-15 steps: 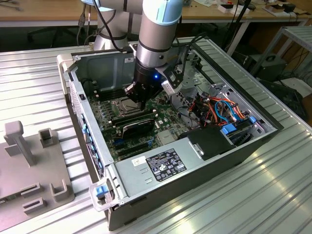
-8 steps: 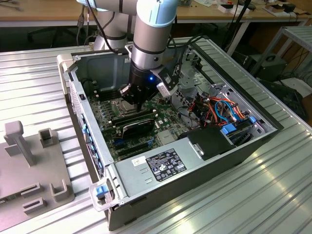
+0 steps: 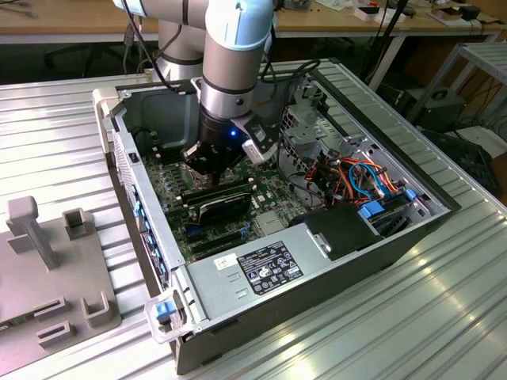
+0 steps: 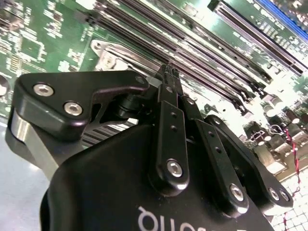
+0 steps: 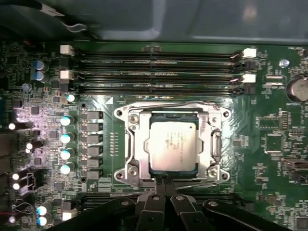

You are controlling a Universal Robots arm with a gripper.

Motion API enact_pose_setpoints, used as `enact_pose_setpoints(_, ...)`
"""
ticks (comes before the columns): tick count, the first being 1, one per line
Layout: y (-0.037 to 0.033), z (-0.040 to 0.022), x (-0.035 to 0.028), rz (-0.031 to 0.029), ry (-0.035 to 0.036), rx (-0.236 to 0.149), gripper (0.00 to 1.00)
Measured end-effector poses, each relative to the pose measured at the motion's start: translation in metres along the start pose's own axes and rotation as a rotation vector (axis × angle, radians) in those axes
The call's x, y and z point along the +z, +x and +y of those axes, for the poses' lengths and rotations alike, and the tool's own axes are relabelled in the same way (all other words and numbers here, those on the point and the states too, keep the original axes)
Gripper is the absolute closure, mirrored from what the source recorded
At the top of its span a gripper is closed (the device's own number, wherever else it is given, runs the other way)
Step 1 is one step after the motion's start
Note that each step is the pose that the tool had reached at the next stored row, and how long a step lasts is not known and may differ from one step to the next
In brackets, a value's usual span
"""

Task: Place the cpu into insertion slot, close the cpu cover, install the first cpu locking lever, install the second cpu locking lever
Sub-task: 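Install the second cpu locking lever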

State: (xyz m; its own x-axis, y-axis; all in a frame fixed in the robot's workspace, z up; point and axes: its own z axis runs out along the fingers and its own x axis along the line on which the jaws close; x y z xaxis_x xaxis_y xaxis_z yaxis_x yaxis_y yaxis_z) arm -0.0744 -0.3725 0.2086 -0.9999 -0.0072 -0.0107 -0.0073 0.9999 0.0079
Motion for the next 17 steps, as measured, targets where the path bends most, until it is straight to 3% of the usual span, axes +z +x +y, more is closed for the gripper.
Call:
enact_pose_setpoints(9,0.0126,0.0002,0.0001,0.0000,0.0001,0.000,0.89)
enact_pose_setpoints(17,0.0146,0.0002,0.0000,0.0001,0.0001,0.000,0.89)
